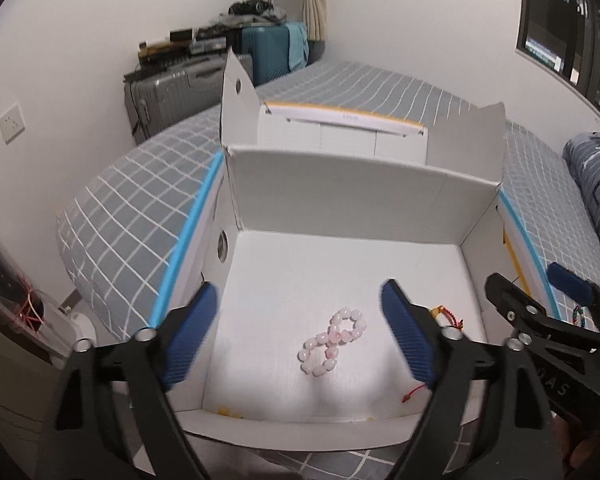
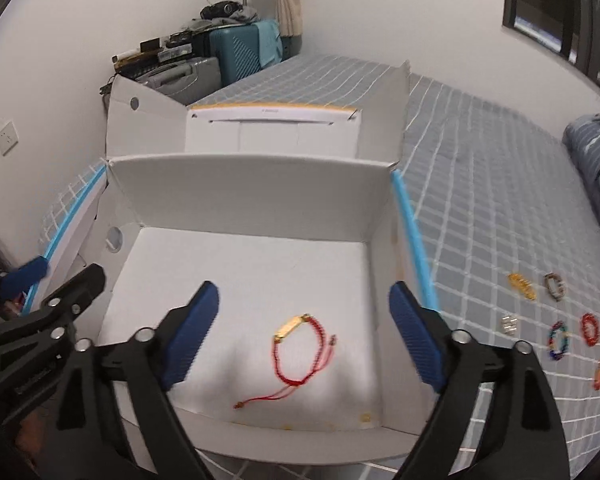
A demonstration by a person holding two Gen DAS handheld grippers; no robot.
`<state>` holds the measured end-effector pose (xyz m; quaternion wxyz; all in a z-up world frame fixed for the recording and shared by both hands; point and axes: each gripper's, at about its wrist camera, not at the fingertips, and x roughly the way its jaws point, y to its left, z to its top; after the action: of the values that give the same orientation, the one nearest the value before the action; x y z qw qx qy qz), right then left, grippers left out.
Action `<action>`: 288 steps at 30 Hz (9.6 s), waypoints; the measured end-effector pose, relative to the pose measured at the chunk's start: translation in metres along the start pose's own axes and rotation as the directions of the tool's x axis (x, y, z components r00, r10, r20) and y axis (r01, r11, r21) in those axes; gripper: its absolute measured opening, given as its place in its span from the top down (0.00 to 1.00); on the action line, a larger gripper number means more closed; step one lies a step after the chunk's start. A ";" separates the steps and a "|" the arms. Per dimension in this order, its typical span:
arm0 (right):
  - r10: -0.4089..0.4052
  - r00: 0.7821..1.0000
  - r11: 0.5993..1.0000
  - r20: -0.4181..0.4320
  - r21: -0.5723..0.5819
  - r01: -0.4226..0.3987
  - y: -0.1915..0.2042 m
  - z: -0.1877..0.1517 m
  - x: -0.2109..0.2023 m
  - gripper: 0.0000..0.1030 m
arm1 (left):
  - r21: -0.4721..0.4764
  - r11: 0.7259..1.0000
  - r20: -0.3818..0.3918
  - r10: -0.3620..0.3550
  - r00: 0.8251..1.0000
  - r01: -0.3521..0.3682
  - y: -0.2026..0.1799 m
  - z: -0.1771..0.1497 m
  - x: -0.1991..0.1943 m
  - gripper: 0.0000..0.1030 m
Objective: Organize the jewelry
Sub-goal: 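Open both tools to drop the two bracelets into the white box, then move both tools back over the remaining bracelets and pearl earrings, then grasp the pearl earrings with the left tool while the right tool grasps the multicolour bracelet, then carry the pearl earrings and multicolour bracelet with both tools over the white box, then open both tools to drop the earrings and multicolour bracelet into the box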
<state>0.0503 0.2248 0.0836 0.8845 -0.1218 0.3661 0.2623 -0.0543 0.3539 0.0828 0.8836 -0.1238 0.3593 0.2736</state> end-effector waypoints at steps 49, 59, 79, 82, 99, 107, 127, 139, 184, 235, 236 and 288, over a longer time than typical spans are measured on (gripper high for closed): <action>-0.293 0.956 0.898 -0.011 0.340 0.279 -0.305 -0.065 -0.097 0.07 | 0.295 0.918 -0.014 -0.274 0.962 0.266 -0.294 -0.011 -0.040 0.06; -0.274 0.956 0.888 -0.106 0.354 0.294 -0.348 -0.085 -0.021 0.07 | 0.328 0.899 -0.106 -0.269 0.957 0.289 -0.354 -0.027 0.037 0.06; -0.206 0.942 0.843 -0.265 0.440 0.308 -0.402 -0.130 0.079 0.30 | 0.343 0.890 -0.184 -0.249 0.951 0.299 -0.395 -0.051 0.132 0.06; -0.197 0.940 0.845 -0.278 0.438 0.307 -0.401 -0.131 0.086 0.35 | 0.359 0.879 -0.198 -0.258 0.946 0.315 -0.401 -0.057 0.138 0.06; -0.220 0.933 0.851 -0.285 0.412 0.326 -0.395 -0.130 0.087 0.71 | 0.404 0.860 -0.237 -0.230 0.944 0.311 -0.408 -0.068 0.149 0.34; -0.217 0.934 0.857 -0.285 0.402 0.322 -0.390 -0.130 0.086 0.85 | 0.411 0.858 -0.241 -0.225 0.944 0.310 -0.407 -0.069 0.144 0.64; -0.227 0.948 0.865 -0.225 0.400 0.302 -0.376 -0.118 0.064 0.91 | 0.387 0.860 -0.228 -0.260 0.938 0.332 -0.401 -0.065 0.129 0.88; -0.226 0.959 0.877 -0.173 0.392 0.277 -0.366 -0.114 0.049 0.91 | 0.371 0.861 -0.210 -0.287 0.935 0.347 -0.395 -0.063 0.113 0.88; -0.252 0.966 0.901 -0.060 0.349 0.257 -0.322 -0.088 -0.028 0.91 | 0.363 0.874 -0.100 -0.309 0.946 0.324 -0.342 -0.039 0.028 0.88; -0.059 0.991 0.985 0.121 0.166 0.039 -0.112 0.007 -0.075 0.91 | 0.150 0.981 0.068 -0.131 0.989 0.120 -0.115 0.019 -0.050 0.88; -0.053 0.991 0.986 0.124 0.161 0.033 -0.107 0.009 -0.074 0.91 | 0.142 0.983 0.070 -0.126 0.990 0.115 -0.108 0.020 -0.050 0.88; 0.038 0.984 0.999 -0.172 0.029 -0.033 0.003 -0.008 0.063 0.90 | 0.070 0.997 -0.179 0.019 0.984 -0.006 -0.012 0.001 0.058 0.87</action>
<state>0.0812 0.2479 0.0326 0.8462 -0.1261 0.4467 0.2617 -0.0123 0.3671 0.0434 0.8497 -0.1148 0.4474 0.2542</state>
